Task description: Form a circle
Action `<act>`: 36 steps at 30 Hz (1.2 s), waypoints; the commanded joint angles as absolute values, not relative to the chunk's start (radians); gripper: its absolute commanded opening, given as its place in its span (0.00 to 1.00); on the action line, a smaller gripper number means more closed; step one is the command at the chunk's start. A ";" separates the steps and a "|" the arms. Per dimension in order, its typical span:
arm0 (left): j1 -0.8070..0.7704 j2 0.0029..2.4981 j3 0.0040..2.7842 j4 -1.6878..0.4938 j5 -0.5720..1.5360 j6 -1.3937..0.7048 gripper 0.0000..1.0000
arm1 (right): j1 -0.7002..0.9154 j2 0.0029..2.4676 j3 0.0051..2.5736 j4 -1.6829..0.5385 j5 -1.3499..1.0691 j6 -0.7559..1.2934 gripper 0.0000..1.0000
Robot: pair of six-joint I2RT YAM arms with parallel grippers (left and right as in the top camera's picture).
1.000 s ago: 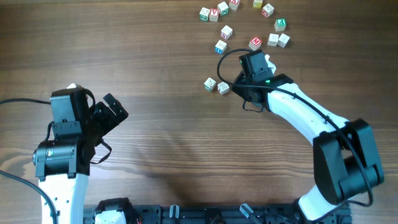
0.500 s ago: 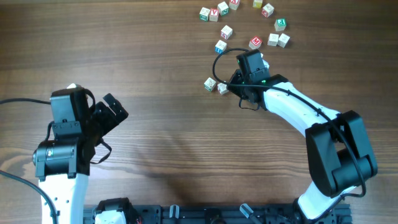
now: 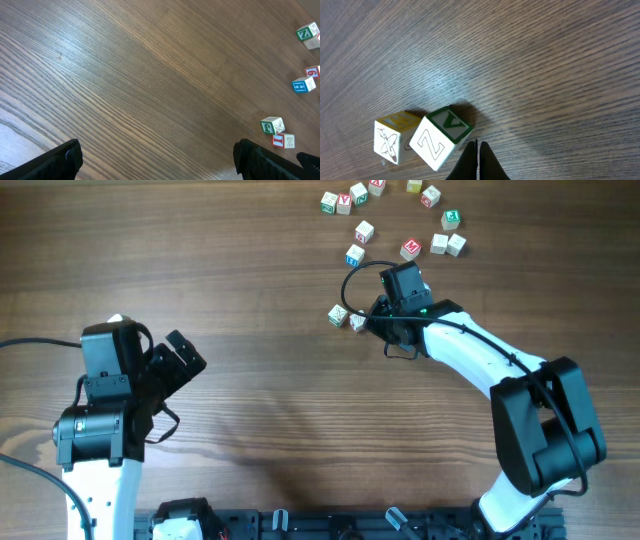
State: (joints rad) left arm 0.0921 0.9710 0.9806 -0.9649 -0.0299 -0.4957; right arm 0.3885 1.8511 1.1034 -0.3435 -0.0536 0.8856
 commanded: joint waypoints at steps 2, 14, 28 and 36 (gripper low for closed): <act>0.097 0.972 0.978 -0.963 -0.043 -0.503 1.00 | 0.399 1.884 1.097 -0.356 -0.072 0.891 0.04; 0.097 0.972 0.978 -0.963 -0.043 -0.503 1.00 | 0.415 1.925 1.097 -0.326 -0.081 0.893 0.04; 0.097 0.972 0.978 -0.963 -0.043 -0.503 1.00 | 0.416 1.925 1.097 -0.294 -0.112 0.864 0.04; 0.097 0.972 0.978 -0.963 -0.043 -0.503 1.00 | 0.418 1.925 1.097 -0.287 -0.114 0.863 0.04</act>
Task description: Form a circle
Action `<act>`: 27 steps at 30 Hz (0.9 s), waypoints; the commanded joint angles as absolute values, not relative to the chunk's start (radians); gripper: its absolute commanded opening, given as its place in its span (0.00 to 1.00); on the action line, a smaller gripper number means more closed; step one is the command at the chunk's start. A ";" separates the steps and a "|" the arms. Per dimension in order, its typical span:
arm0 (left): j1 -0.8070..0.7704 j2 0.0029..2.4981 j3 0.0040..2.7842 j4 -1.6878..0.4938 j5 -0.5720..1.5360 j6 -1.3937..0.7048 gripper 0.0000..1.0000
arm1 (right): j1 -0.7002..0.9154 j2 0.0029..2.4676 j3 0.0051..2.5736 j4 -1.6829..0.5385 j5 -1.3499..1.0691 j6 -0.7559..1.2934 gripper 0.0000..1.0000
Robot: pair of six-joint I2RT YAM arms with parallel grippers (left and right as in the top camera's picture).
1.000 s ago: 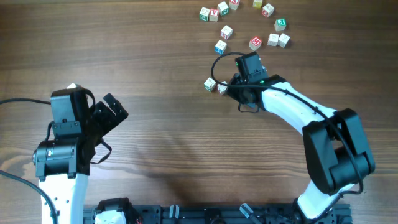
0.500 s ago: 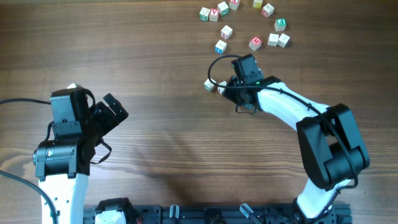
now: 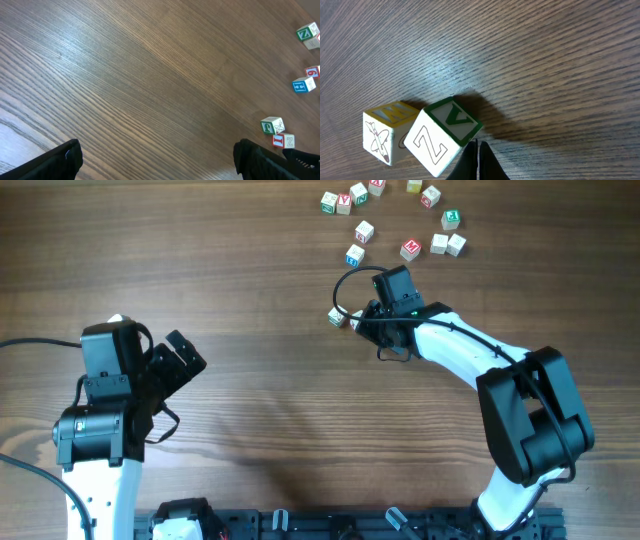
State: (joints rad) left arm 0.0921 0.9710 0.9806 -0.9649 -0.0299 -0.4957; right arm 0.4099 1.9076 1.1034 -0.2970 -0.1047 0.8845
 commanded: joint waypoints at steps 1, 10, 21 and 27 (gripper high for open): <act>0.097 0.972 0.978 -0.963 -0.043 -0.503 1.00 | 0.420 1.925 1.097 -0.282 -0.115 0.857 0.04; 0.097 0.972 0.978 -0.963 -0.043 -0.503 1.00 | 0.428 1.925 1.097 -0.270 -0.122 0.838 0.04; 0.097 0.972 0.978 -0.963 -0.043 -0.503 1.00 | 0.425 1.902 1.114 -0.312 0.072 0.913 0.04; 0.097 0.972 0.978 -0.963 -0.043 -0.503 1.00 | 0.425 1.902 1.114 -0.237 0.101 0.872 0.04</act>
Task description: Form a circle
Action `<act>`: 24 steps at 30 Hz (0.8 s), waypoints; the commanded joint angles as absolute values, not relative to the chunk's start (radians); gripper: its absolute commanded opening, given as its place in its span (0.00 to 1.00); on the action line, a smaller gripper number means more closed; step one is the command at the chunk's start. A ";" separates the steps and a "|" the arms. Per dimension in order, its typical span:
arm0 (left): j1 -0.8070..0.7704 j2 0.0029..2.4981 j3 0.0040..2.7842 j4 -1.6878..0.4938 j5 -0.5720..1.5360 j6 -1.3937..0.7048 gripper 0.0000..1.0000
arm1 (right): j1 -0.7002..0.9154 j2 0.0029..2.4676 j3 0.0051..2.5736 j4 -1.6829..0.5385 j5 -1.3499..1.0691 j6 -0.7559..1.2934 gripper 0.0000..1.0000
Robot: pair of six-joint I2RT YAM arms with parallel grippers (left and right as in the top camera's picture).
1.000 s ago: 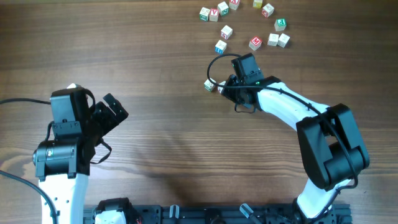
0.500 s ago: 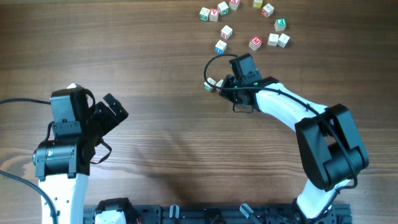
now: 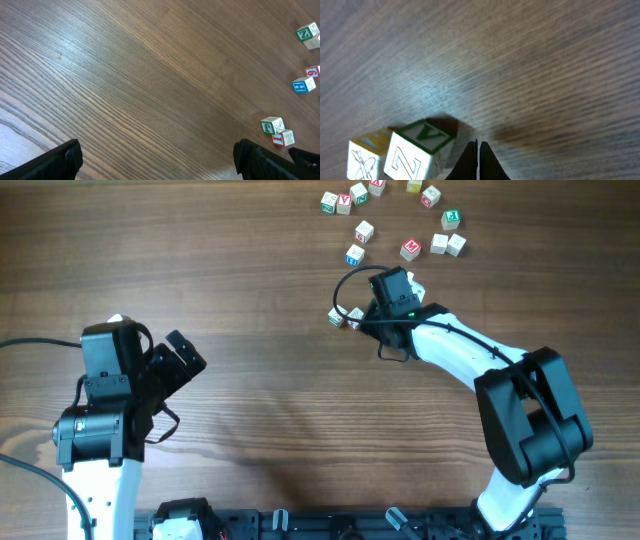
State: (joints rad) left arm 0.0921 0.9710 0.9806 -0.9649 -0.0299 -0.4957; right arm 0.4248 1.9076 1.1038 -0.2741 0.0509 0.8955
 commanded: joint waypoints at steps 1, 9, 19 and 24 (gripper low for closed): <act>0.097 0.972 0.978 -0.963 -0.043 -0.503 1.00 | 0.425 1.902 1.114 -0.211 0.101 0.850 0.04; 0.097 0.972 0.978 -0.963 -0.043 -0.503 1.00 | 0.425 1.902 1.114 -0.068 0.094 0.735 0.08; 0.097 0.972 0.978 -0.963 -0.043 -0.503 1.00 | 0.425 1.908 1.116 0.056 -0.026 0.656 0.05; 0.097 0.972 0.978 -0.963 -0.043 -0.503 1.00 | 0.426 1.934 1.121 0.079 -0.063 0.657 0.05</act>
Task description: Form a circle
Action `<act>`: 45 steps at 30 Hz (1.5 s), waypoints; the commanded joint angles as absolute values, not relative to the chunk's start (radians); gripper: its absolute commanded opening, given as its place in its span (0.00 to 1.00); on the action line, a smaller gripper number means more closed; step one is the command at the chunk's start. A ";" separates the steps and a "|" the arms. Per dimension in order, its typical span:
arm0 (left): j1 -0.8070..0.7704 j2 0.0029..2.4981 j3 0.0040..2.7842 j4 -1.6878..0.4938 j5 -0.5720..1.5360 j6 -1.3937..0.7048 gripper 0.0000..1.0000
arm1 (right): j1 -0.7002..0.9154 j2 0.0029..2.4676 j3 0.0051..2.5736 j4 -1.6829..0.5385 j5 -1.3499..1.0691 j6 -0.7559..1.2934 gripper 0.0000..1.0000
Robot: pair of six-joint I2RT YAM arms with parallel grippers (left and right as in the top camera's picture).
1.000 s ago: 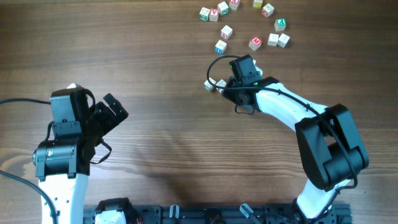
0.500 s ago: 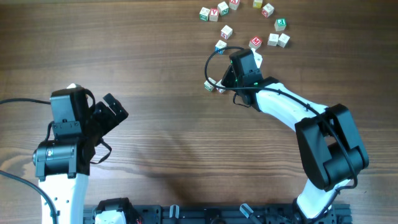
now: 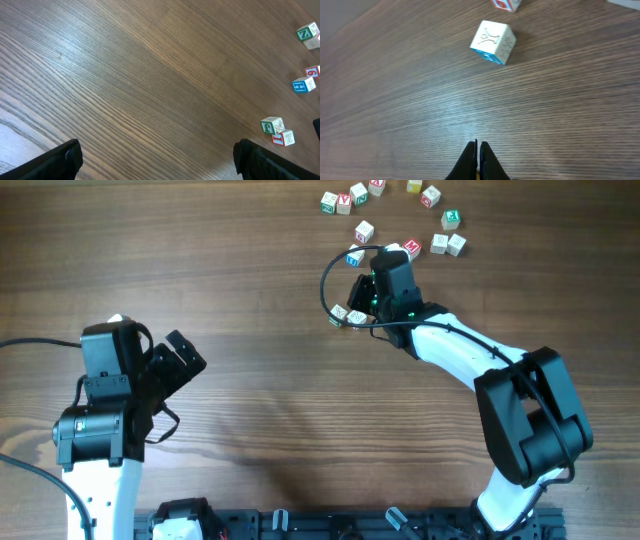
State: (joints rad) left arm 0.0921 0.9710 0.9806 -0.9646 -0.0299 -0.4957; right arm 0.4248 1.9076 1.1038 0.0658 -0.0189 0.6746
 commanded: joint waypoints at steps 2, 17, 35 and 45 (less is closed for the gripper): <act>0.097 0.972 0.978 -0.963 -0.043 -0.503 1.00 | 0.426 1.946 1.138 0.073 -0.073 0.655 0.05; 0.097 0.972 0.978 -0.963 -0.043 -0.503 1.00 | 0.428 1.999 1.175 -0.010 -0.114 0.684 0.05; 0.097 0.972 0.978 -0.963 -0.043 -0.503 1.00 | 0.428 1.995 1.243 -0.155 -0.012 0.706 0.05; 0.097 0.972 0.978 -0.963 -0.043 -0.503 1.00 | 0.420 1.951 1.307 -0.521 0.149 0.921 0.04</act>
